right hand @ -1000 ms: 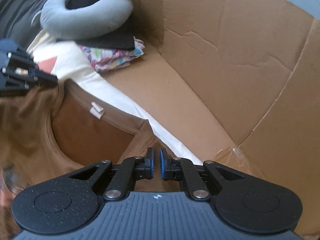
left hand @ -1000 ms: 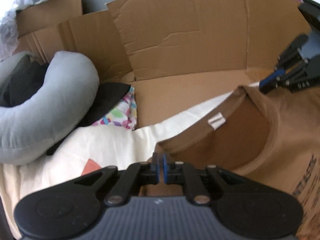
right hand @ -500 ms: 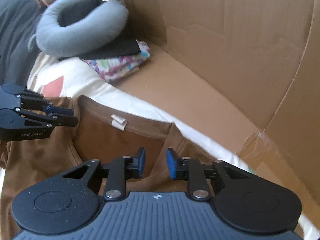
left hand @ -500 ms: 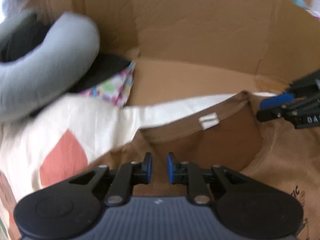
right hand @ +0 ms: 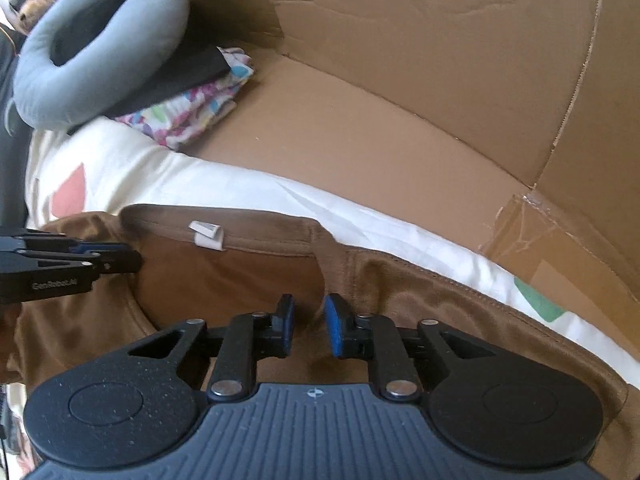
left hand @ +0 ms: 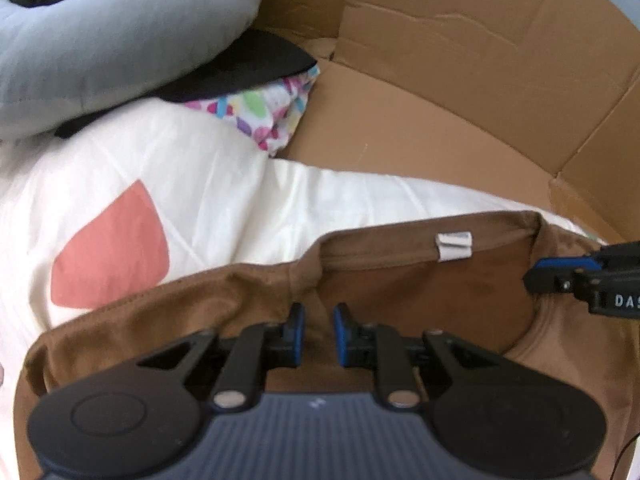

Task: Fold clothes
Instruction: 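Grasp the collar edge with the left tool while the right tool grasps the collar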

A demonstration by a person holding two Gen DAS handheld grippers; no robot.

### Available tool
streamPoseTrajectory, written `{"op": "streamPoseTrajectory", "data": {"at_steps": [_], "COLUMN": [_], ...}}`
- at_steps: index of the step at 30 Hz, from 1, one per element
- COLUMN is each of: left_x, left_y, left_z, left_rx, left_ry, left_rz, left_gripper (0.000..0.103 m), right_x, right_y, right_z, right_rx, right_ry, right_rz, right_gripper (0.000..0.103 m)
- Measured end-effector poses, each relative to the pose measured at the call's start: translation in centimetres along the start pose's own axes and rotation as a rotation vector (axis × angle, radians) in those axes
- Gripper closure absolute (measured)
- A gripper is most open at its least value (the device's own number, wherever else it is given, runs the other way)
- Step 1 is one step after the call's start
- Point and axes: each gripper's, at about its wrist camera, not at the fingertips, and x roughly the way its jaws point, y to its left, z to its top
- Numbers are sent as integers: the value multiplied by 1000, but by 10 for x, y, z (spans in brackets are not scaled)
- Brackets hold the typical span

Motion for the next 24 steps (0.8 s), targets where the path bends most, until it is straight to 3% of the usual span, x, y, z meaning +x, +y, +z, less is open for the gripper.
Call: {"op": "streamPoseTrajectory", "data": {"at_steps": [5,9,11,13,16,24], "left_x": [4,8,8,8,1,-30], "left_y": [-1,-8,-8,-4,-1,16], "left_z": [0,-1,0,-1,-2,-4], "left_rx": [-50,-42,-41,-46,-46,-114], "left_ry": [13,7,7,8,-4,-96], "left_rz": [6,42,57,54,35,-38], "left_gripper": [79,80,95,100,102,103], "right_x": [6,11,11,10,4,-25], "right_y": [-2,-2,2,1,-4,-19], "right_z": [0,0,0,1,1,9], "right_rx": [36,50,32,29,38,84], "right_ry": [16,20,19,20,3,-79], "right_rz": [-16,-28,-52,-61,-48,-5], "right_gripper": [82,83,89,97,103,103]}}
